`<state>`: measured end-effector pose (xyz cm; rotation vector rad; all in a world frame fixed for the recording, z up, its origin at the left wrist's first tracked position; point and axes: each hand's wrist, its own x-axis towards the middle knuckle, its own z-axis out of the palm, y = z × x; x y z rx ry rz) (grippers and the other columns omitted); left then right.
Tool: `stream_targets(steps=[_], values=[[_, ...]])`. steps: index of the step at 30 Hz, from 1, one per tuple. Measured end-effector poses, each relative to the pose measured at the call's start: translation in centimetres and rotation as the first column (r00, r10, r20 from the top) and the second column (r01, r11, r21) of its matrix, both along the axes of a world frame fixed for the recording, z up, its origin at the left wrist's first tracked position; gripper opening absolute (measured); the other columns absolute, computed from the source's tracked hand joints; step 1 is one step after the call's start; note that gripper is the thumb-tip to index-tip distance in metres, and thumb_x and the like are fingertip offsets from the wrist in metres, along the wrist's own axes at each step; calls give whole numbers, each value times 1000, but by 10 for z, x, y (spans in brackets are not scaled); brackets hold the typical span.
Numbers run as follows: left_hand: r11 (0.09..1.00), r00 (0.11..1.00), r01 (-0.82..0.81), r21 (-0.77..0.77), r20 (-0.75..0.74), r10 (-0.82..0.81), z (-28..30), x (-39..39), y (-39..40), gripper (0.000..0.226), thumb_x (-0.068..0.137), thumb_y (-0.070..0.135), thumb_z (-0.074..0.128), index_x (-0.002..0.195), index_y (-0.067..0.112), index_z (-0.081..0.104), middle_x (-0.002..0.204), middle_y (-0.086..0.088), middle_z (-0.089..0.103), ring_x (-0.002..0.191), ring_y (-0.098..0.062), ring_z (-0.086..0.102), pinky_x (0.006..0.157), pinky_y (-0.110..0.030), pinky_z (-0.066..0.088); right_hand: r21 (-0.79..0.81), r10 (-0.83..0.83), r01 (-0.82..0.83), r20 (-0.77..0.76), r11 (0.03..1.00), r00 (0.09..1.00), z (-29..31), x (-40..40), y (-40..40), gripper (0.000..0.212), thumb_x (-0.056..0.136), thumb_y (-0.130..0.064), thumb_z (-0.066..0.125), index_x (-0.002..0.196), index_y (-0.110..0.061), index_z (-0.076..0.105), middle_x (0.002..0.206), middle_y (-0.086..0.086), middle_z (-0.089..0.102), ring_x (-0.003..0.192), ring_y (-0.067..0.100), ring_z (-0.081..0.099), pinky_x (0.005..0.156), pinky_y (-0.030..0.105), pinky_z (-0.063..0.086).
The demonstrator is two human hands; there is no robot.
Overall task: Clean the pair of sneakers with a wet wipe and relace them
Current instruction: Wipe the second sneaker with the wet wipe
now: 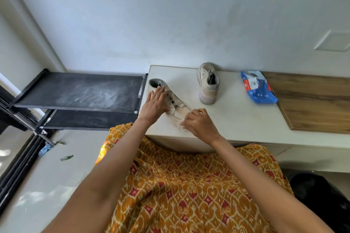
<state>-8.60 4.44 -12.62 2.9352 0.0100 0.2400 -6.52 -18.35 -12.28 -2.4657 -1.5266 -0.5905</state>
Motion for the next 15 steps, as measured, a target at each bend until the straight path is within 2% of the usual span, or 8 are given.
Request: stream_targets(steps=[2,3,4,6,8,10,12,15], values=[[1000,1000,4,0,3,-4,0,0,0,72,93,33,53,149,11,13,158,-5,5,145,-17,-4,118,-37,-4,137,-129,157,-192,978,973,8,9,-1,9,82,-22,66,78,-14,69,79,-1,62,76,22,57,70,31,40],[1000,1000,6,7,7,-6,0,0,1,72,93,33,53,149,12,13,158,-5,5,145,-17,-4,118,-37,-4,205,-193,267,-320,942,927,13,15,4,9,83,-18,65,81,-11,70,80,2,62,78,23,57,68,33,45],[1000,1000,8,11,8,-8,0,0,1,72,93,33,53,149,12,13,158,-5,5,145,-17,-4,118,-38,-4,225,-235,355,-428,907,872,17,19,12,9,84,-14,65,85,-8,71,84,5,63,82,25,58,69,35,48],[1000,1000,10,11,13,-10,0,0,1,72,93,33,53,149,12,13,158,-5,4,145,-16,-5,118,-38,-4,130,-289,424,-553,897,782,20,26,31,15,86,-9,61,96,-7,72,93,10,64,89,28,59,73,36,48],[1000,1000,13,7,19,-13,-1,0,1,71,93,33,53,149,13,14,158,-4,5,144,-14,-6,118,-37,-4,-24,-349,411,-577,911,738,17,29,47,22,89,-10,58,106,-11,71,99,13,65,93,31,58,75,36,46],[1000,999,25,-3,25,-25,-3,0,3,72,92,33,55,149,14,16,158,-3,6,141,-11,-9,118,-38,-3,-120,-388,394,-569,911,725,18,30,50,23,89,-10,57,107,-13,71,103,14,66,97,32,60,78,37,49],[998,998,64,2,6,-64,-4,4,4,73,91,34,56,148,15,16,158,-1,5,141,-10,-10,119,-41,-2,-200,-396,346,-574,917,717,22,32,45,21,88,-11,57,102,-13,73,105,11,68,96,31,62,79,37,50],[983,984,172,61,-54,-168,3,16,6,75,91,32,56,149,20,11,158,3,-1,142,-9,-8,118,-42,-4,-324,-396,237,-633,916,665,34,30,34,17,82,-15,57,83,-6,71,90,12,71,81,29,62,66,34,44]])
